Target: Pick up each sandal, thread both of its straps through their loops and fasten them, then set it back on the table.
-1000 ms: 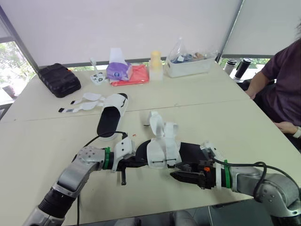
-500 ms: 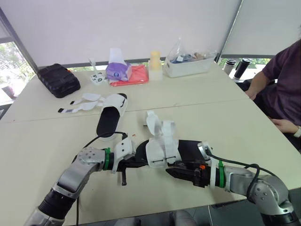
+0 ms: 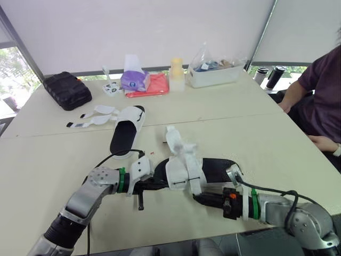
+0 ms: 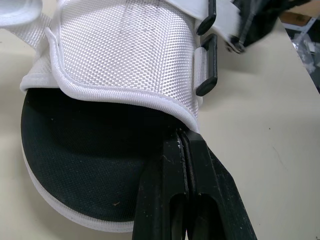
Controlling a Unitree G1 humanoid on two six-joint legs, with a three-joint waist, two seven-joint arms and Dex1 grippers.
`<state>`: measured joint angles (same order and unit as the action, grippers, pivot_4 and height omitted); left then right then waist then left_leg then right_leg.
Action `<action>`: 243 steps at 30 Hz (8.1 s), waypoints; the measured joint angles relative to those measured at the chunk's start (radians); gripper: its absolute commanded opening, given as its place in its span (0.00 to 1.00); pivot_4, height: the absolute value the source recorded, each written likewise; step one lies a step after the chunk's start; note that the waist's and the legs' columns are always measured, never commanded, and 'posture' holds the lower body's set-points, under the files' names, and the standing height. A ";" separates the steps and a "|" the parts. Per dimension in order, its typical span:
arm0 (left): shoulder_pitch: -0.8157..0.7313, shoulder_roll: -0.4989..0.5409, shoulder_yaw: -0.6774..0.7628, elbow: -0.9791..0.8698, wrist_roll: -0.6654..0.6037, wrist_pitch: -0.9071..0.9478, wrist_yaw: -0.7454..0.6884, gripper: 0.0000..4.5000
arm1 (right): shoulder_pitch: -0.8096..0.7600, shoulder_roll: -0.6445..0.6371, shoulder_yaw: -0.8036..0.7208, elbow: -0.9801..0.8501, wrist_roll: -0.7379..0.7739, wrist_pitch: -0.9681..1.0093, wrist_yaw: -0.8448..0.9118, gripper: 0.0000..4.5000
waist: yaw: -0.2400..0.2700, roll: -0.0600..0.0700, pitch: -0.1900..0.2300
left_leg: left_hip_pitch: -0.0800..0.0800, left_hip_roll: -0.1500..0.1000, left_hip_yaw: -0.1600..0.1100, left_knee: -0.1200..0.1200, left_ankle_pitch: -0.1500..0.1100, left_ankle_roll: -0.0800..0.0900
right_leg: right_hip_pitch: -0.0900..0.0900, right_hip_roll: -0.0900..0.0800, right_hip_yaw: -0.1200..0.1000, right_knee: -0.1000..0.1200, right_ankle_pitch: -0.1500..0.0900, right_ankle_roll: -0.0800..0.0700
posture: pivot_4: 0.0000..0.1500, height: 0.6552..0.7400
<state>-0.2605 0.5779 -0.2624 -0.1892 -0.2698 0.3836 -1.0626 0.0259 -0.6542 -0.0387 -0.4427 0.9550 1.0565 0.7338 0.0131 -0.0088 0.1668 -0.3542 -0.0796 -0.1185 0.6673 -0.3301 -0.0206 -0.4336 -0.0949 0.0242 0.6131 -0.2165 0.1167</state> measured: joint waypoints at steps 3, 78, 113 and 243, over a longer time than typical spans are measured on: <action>0.000 0.002 0.001 0.002 0.001 0.000 0.001 0.00 | 0.042 -0.043 0.025 -0.023 -0.034 -0.021 0.027 0.01 | -0.001 0.000 0.000 | 0.001 0.000 0.000 0.000 0.000 0.000 | 0.001 0.000 0.000 0.000 0.000 0.000 | 1.00 1.00; -0.194 -0.097 -0.074 0.266 -0.046 0.005 -0.203 0.00 | 0.284 -0.349 -0.198 -0.186 -0.035 -0.087 0.206 0.01 | 0.025 -0.003 0.000 | 0.002 0.000 0.000 0.001 0.000 0.000 | 0.004 0.000 -0.001 -0.002 0.000 0.000 | 1.00 1.00; -0.205 -0.170 -0.128 0.331 0.025 -0.134 -0.174 0.00 | 0.110 -0.451 -0.303 -0.283 0.290 -0.009 0.192 0.01 | 0.028 -0.004 -0.001 | 0.000 -0.001 -0.001 0.012 -0.001 0.001 | 0.009 -0.001 -0.002 -0.002 0.002 0.004 | 1.00 1.00; -0.159 -0.205 -0.125 0.291 0.032 -0.126 -0.097 0.00 | -0.577 0.034 -0.132 0.627 -0.306 -0.086 -0.067 0.98 | 0.027 0.004 -0.003 | -0.002 -0.009 -0.008 0.013 -0.001 0.003 | 0.009 -0.005 -0.002 -0.002 0.002 0.005 | 1.00 1.00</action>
<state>-0.4190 0.3727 -0.3871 0.1019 -0.2382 0.2574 -1.1594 -0.5507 -0.6201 -0.1706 0.1846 0.6494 0.9709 0.6668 0.0397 -0.0048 0.1640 -0.3559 -0.0889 -0.1266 0.6803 -0.3316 -0.0176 -0.4248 -0.0997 0.0222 0.6112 -0.2141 0.1216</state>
